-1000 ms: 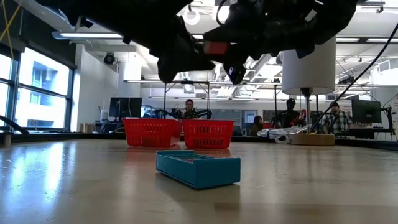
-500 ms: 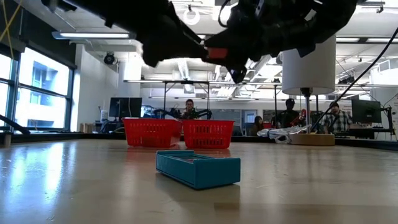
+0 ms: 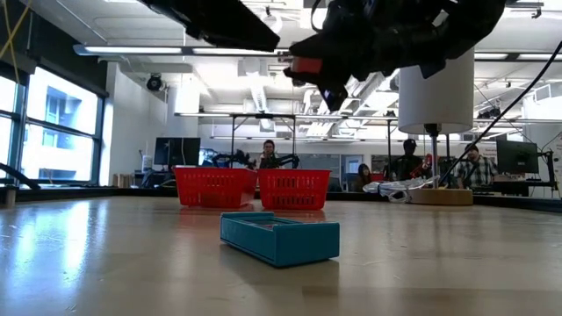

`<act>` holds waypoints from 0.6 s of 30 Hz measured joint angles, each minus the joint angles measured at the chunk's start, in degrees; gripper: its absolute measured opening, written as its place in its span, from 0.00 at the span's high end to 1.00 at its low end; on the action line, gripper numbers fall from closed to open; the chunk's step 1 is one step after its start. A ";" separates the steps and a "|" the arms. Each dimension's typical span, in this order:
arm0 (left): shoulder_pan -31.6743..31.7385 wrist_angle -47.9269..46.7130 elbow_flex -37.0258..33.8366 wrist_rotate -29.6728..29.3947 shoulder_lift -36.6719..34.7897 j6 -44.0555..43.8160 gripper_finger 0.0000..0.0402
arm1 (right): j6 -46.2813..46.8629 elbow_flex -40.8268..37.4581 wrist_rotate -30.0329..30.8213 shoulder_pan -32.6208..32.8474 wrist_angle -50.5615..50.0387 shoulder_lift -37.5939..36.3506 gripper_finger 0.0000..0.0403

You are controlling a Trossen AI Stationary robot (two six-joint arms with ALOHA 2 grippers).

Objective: Pick & Place Office items
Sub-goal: Put the pink white charger adapter into the left red bin

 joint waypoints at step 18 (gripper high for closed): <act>3.81 4.18 -0.09 6.64 3.89 14.11 0.40 | 1.68 -0.13 -1.20 0.15 1.04 0.00 0.70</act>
